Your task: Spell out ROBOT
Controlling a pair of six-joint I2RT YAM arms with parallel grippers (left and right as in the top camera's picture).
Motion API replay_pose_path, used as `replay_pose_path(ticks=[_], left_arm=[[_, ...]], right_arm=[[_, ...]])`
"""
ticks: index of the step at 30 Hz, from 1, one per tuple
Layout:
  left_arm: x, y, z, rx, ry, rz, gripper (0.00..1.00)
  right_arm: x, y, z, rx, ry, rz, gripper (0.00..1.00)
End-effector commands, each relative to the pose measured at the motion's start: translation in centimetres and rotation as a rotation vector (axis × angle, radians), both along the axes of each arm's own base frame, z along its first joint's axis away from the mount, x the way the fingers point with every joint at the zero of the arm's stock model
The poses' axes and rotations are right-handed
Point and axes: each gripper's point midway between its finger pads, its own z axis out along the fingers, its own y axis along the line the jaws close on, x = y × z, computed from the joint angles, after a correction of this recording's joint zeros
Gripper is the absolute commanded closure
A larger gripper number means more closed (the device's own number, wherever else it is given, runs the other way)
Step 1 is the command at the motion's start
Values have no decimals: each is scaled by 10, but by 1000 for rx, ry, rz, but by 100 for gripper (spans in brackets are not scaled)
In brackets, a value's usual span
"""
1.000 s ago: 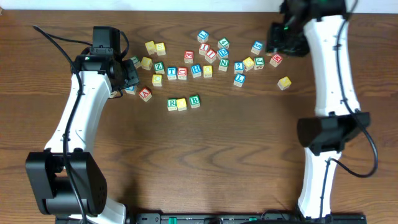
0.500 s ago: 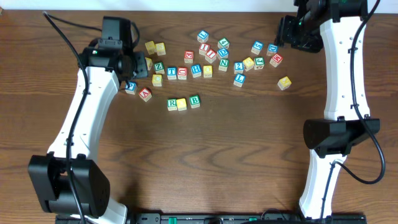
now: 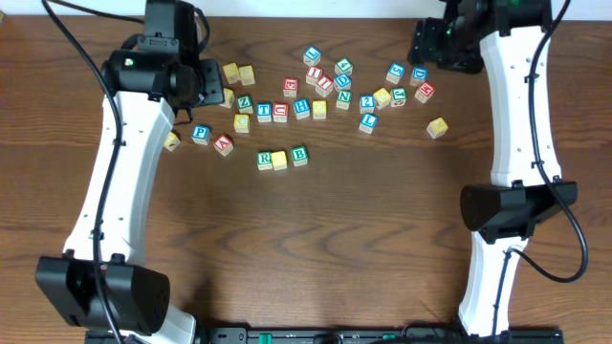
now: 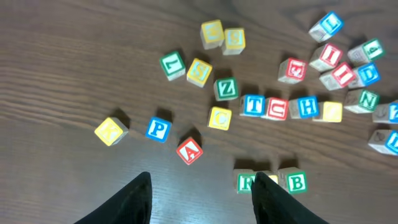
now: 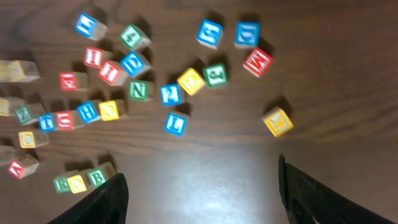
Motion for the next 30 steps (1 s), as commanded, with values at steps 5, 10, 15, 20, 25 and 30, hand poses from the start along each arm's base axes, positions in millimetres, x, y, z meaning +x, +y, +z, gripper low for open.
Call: replay_pose_path(ticks=[5, 10, 15, 20, 25, 30], left_arm=[[9, 26, 16, 9, -40, 51, 49], [7, 43, 15, 20, -32, 93, 48], [5, 46, 10, 33, -17, 100, 49], [5, 46, 7, 34, -10, 100, 49], [5, 46, 7, 34, -10, 100, 49], [4, 46, 6, 34, -6, 100, 48]], right_arm=[[13, 82, -13, 68, -50, 152, 30], [25, 143, -76, 69, 12, 161, 32], [27, 168, -138, 60, 96, 174, 34], [27, 181, -173, 48, 131, 194, 39], [35, 190, -191, 42, 114, 202, 52], [38, 185, -208, 7, 122, 188, 53]])
